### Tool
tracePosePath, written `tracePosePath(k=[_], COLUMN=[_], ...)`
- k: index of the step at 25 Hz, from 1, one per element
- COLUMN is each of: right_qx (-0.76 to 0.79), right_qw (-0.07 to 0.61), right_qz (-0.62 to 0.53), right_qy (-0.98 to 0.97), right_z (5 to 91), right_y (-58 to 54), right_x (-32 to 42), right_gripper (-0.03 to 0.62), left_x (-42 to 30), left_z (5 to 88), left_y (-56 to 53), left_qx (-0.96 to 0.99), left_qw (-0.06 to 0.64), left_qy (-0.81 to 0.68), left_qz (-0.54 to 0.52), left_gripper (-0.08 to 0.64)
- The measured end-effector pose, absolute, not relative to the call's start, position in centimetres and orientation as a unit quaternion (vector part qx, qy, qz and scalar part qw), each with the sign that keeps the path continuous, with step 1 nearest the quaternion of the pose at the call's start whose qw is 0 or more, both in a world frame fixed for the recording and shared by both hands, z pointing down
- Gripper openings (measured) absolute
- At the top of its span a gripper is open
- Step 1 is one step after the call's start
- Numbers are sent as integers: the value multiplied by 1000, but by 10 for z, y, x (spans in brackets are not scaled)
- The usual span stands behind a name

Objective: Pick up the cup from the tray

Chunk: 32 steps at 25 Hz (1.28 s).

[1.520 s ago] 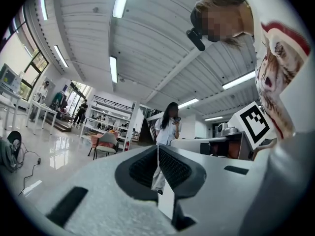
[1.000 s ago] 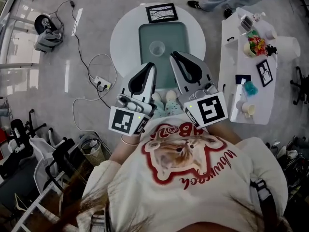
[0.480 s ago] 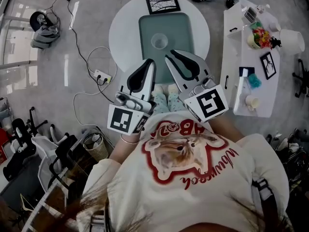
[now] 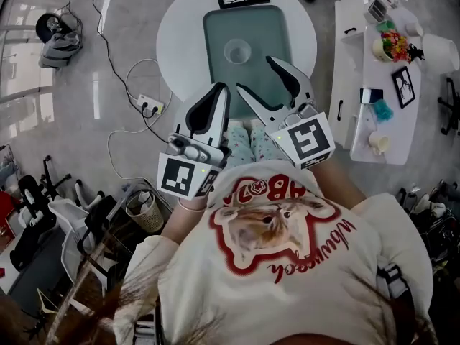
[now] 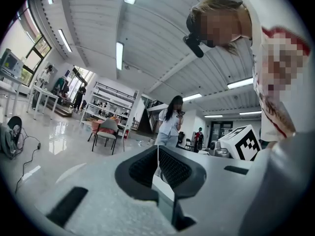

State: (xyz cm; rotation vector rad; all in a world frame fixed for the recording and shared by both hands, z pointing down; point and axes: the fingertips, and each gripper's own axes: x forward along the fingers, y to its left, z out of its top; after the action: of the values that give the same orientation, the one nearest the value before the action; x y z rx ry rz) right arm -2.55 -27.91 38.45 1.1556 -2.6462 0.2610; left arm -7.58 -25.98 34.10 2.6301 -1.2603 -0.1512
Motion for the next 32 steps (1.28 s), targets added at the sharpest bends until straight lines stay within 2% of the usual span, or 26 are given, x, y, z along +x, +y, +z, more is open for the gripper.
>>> tracePosePath(k=[32], right_qx=[387], right_qw=[197], right_qz=[175], right_qy=[-884], right_z=[524], right_y=[-297], right_x=[-29], right_gripper=[291], left_x=[-78], left_z=[424], left_y=[-249], left_qx=[873], left_qw=[171], left_qy=[-454], left_qz=[-45], left_gripper=[15])
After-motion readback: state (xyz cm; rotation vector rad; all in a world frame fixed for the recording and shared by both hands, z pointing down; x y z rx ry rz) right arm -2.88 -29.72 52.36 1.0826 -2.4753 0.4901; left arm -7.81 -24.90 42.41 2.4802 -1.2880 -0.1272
